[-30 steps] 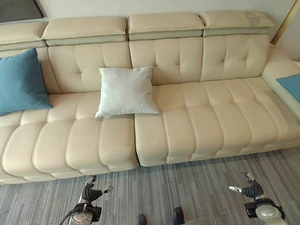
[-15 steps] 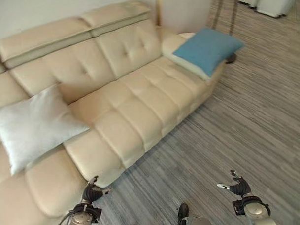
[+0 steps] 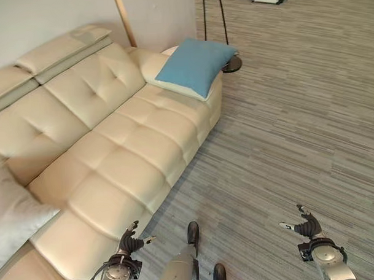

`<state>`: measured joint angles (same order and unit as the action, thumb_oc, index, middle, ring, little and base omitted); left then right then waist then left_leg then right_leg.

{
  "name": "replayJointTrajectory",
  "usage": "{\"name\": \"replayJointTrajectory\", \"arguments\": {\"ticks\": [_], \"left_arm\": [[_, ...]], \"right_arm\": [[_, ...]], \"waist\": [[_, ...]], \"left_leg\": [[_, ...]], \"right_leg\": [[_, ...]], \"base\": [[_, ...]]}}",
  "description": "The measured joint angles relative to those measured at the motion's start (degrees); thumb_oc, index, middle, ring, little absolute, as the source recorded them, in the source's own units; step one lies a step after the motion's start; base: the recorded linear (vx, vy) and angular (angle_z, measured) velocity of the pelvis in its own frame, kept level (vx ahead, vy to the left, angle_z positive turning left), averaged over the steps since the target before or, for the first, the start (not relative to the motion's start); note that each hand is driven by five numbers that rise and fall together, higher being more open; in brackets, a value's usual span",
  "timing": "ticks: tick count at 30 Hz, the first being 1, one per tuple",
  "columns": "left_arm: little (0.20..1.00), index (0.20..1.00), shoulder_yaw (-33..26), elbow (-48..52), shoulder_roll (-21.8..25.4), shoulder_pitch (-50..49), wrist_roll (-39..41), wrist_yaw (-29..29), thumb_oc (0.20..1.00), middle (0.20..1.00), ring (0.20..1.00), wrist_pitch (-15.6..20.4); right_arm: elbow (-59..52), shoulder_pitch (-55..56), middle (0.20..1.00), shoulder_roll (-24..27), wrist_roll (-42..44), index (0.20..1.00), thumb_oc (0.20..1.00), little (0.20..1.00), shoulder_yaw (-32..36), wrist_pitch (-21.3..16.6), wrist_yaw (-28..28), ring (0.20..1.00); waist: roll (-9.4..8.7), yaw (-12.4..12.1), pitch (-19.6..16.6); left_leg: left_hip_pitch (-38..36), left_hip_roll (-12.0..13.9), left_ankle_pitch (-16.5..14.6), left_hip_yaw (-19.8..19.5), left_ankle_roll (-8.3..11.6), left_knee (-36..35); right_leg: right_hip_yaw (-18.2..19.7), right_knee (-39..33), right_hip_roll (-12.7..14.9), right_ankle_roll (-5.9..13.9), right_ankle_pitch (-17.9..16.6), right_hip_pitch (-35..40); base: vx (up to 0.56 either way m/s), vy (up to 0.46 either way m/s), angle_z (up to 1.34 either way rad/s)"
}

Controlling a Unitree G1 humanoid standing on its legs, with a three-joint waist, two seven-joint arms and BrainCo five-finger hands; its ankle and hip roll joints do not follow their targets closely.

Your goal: Pick up all the scattered cushions and arrange them neatly on the sofa.

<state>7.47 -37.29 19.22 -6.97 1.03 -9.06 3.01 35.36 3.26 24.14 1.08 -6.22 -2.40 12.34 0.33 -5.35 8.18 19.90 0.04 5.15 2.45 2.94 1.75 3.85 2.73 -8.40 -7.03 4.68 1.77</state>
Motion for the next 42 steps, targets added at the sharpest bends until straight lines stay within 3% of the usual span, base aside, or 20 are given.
{"name": "replayJointTrajectory", "arguments": {"ticks": [3,4,5,6,8,9,11,15,21,23,25,26,28,30,32,33,35,39,41,42], "left_arm": [[1.000,1.000,-0.84,-0.32,0.58,-1.51,-0.06,-0.02,1.000,1.000,1.000,0.01],[1.000,1.000,-0.84,-0.30,0.48,-2.51,-0.07,-0.32,1.000,1.000,1.000,-0.02],[1.000,1.000,-0.93,-0.37,1.15,-2.51,-0.08,-0.37,1.000,1.000,1.000,-0.08],[1.000,1.000,-0.89,0.37,2.26,-2.21,-0.07,-0.52,1.000,1.000,1.000,0.02],[1.000,1.000,-0.58,0.38,2.27,0.16,-0.07,-0.56,1.000,1.000,1.000,-0.01],[1.000,1.000,-0.27,0.26,2.20,0.95,-0.06,-0.60,1.000,1.000,1.000,0.00],[1.000,1.000,0.33,0.09,1.67,5.13,-0.07,-0.60,1.000,1.000,1.000,0.12],[1.000,1.000,-1.12,-1.54,1.62,7.49,0.03,-1.26,1.000,1.000,1.000,0.58],[1.000,1.000,0.15,-0.86,1.35,4.57,-0.06,-1.17,1.000,1.000,1.000,0.04],[1.000,1.000,0.45,-0.16,0.45,4.46,-0.11,-1.11,1.000,1.000,1.000,0.02],[1.000,1.000,1.37,2.03,0.39,4.30,-0.80,-0.25,1.000,1.000,1.000,0.15],[1.000,1.000,1.34,4.43,-0.02,3.28,-1.82,-0.12,1.000,1.000,1.000,1.13],[1.000,1.000,1.38,4.20,0.34,1.40,-2.13,0.06,1.000,1.000,1.000,1.36],[1.000,1.000,1.20,3.69,1.03,1.64,-2.12,0.21,1.000,1.000,1.000,1.28],[1.000,1.000,1.11,3.39,1.12,2.21,-2.11,0.23,1.000,1.000,1.000,1.26],[1.000,1.000,1.17,3.20,0.90,1.80,-2.11,0.31,1.000,1.000,1.000,1.26],[1.000,1.000,1.21,2.86,0.90,0.50,-2.12,0.32,1.000,1.000,1.000,1.27],[1.000,1.000,-0.52,2.20,0.46,1.04,-2.12,0.16,1.000,1.000,1.000,1.29],[1.000,1.000,-1.64,2.21,0.64,1.42,-2.11,-0.17,1.000,1.000,1.000,1.15],[1.000,1.000,-3.26,2.17,0.01,-0.51,-2.12,-0.23,1.000,1.000,1.000,0.92]], "right_arm": [[-0.87,2.34,1.000,-0.33,-0.11,1.000,1.000,1.000,0.03,-0.22,-0.13,1.000],[-0.94,2.51,1.000,0.10,-0.18,1.000,1.000,1.000,-0.39,-0.29,-0.48,1.000],[-1.05,2.44,1.000,-0.43,-0.19,1.000,1.000,1.000,-0.84,-0.05,-0.54,1.000],[-3.42,2.72,1.000,-0.90,-0.22,1.000,1.000,1.000,-1.81,-0.20,-0.77,1.000],[-6.09,2.34,1.000,-0.95,-0.25,1.000,1.000,1.000,-1.59,-0.67,-0.82,1.000],[-6.71,1.93,1.000,-0.99,-0.26,1.000,1.000,1.000,-1.58,-0.67,-0.83,1.000],[-8.20,0.43,1.000,-1.25,-0.17,1.000,1.000,1.000,-1.81,-0.94,-1.15,1.000],[-8.73,-0.14,1.000,-1.51,0.06,1.000,1.000,1.000,-2.22,-1.28,-1.14,1.000],[-8.63,2.92,1.000,-1.64,0.00,1.000,1.000,1.000,0.47,-0.90,-1.02,1.000],[-7.83,1.83,1.000,-0.92,0.01,1.000,1.000,1.000,0.53,-0.82,-1.01,1.000],[-7.70,1.56,1.000,-1.30,0.02,1.000,1.000,1.000,0.60,-0.89,-1.18,1.000],[-7.94,1.31,1.000,-0.26,0.02,1.000,1.000,1.000,0.60,-1.19,-1.22,1.000],[-8.92,-0.33,1.000,0.39,0.02,1.000,1.000,1.000,0.60,-2.38,-1.18,1.000],[-9.29,-1.44,1.000,0.58,0.04,1.000,1.000,1.000,0.71,-2.46,-1.12,1.000],[-8.72,-1.31,1.000,0.25,0.06,1.000,1.000,1.000,0.63,-2.09,-1.15,1.000],[-8.69,-1.12,1.000,0.08,0.07,1.000,1.000,1.000,0.46,-2.08,-1.13,1.000],[-8.54,-0.71,1.000,0.10,0.06,1.000,1.000,1.000,-0.06,-2.14,-1.09,1.000],[-4.43,-0.24,1.000,0.16,0.06,1.000,1.000,1.000,-0.08,-1.89,-0.53,1.000],[-4.05,1.01,1.000,-0.26,0.05,1.000,1.000,1.000,0.06,-0.85,-0.42,1.000],[-4.35,2.39,1.000,-0.21,0.01,1.000,1.000,1.000,0.03,-0.77,-0.44,1.000]], "waist": [[-2.72,0.46,-2.11],[-1.77,0.54,-2.35],[-1.98,0.85,-2.50],[-3.13,1.00,-3.13],[-4.01,2.65,-3.01],[-3.79,3.15,-2.55],[-1.54,4.70,-0.48],[-3.32,5.16,2.23],[-4.45,6.91,2.09],[-1.77,6.61,2.21],[-1.78,8.19,2.15],[-1.51,6.67,1.85],[0.03,4.69,1.06],[-1.26,4.68,1.41],[-3.12,4.17,2.41],[-4.06,3.82,2.91],[-3.52,3.07,2.78],[-1.83,2.25,1.95],[-3.14,1.96,1.92],[-2.46,1.87,0.93]], "left_leg": [[-3.47,-2.92,0.03,-0.32,-3.66,2.68],[-7.54,-1.80,-0.10,0.46,-5.41,0.38],[-8.85,-1.19,2.48,2.83,-7.94,-0.52],[-10.54,-1.95,1.21,4.23,-9.18,-1.93],[-11.89,-3.57,0.25,4.22,-10.52,-3.56],[-12.25,-3.80,-0.06,4.15,-10.93,-3.89],[-14.95,-3.29,-0.25,3.62,-9.90,-4.57],[-19.68,-5.39,-7.58,3.08,-8.60,-2.11],[-28.45,-5.59,-15.37,-2.95,-4.32,-1.88],[-30.20,-2.59,-16.44,-3.79,-2.78,-1.45],[-25.44,-2.12,-16.21,-2.82,0.06,15.42],[-15.38,0.43,-9.73,0.24,2.66,39.06],[-9.83,3.71,-9.41,1.18,2.50,47.90],[-1.65,3.27,-11.67,1.67,-0.19,48.58],[1.76,1.15,-12.16,2.29,-0.76,39.67],[2.53,-0.41,-11.88,3.43,-1.13,26.92],[2.56,-1.28,-8.29,4.20,-1.29,12.58],[4.94,-1.97,-4.64,4.99,-0.57,-0.85],[4.41,-1.31,-3.29,15.56,-3.07,-0.06],[-0.38,-0.54,-3.69,19.29,-6.89,0.99]], "right_leg": [[2.39,1.84,1.67,2.74,4.32,2.62],[1.78,9.50,0.85,7.87,7.14,1.08],[-1.16,19.29,1.33,10.53,8.80,-2.81],[-5.13,34.11,4.31,13.07,10.29,-10.93],[-8.33,40.50,9.29,13.52,12.26,-17.71],[-8.78,39.97,10.31,13.34,12.56,-19.61],[-9.51,25.81,10.96,11.49,11.01,-23.66],[-13.70,4.98,12.13,13.83,-2.24,-29.23],[-15.12,-2.80,14.13,13.02,-8.67,-25.62],[-16.17,0.49,12.46,12.27,-11.29,-25.21],[-16.54,3.48,12.39,6.08,-13.32,-21.79],[-15.93,3.60,10.98,1.57,-10.97,-18.22],[-14.68,3.49,8.19,0.22,-9.85,-16.26],[-13.24,2.59,7.57,-1.07,-5.62,-14.03],[-11.90,-0.03,7.49,0.58,-5.64,-10.16],[-10.99,-3.36,7.27,1.56,-5.26,-5.78],[-10.55,-5.06,5.60,2.92,-5.18,-1.33],[-9.91,-7.41,2.60,4.88,-0.05,5.08],[-10.02,-7.40,3.06,8.19,2.86,8.84],[-9.88,-6.03,2.09,9.41,3.63,13.08]], "base": [[0.38,0.119,-0.55],[0.24,0.073,-0.64],[0.24,0.088,-0.83],[0.26,0.106,-0.50],[0.28,0.089,-0.21],[0.19,0.036,0.05],[0.35,0.005,0.16],[0.46,-0.055,0.10],[0.53,-0.148,0.48],[0.42,-0.246,0.46],[0.34,-0.275,0.86],[0.36,-0.263,0.06],[0.38,-0.197,-0.61],[0.40,-0.075,-0.18],[0.43,0.000,-0.22],[0.44,0.027,-0.58],[0.44,0.029,-0.70],[0.44,0.054,-0.31],[0.56,0.129,-0.07],[0.59,0.173,-0.05]]}}
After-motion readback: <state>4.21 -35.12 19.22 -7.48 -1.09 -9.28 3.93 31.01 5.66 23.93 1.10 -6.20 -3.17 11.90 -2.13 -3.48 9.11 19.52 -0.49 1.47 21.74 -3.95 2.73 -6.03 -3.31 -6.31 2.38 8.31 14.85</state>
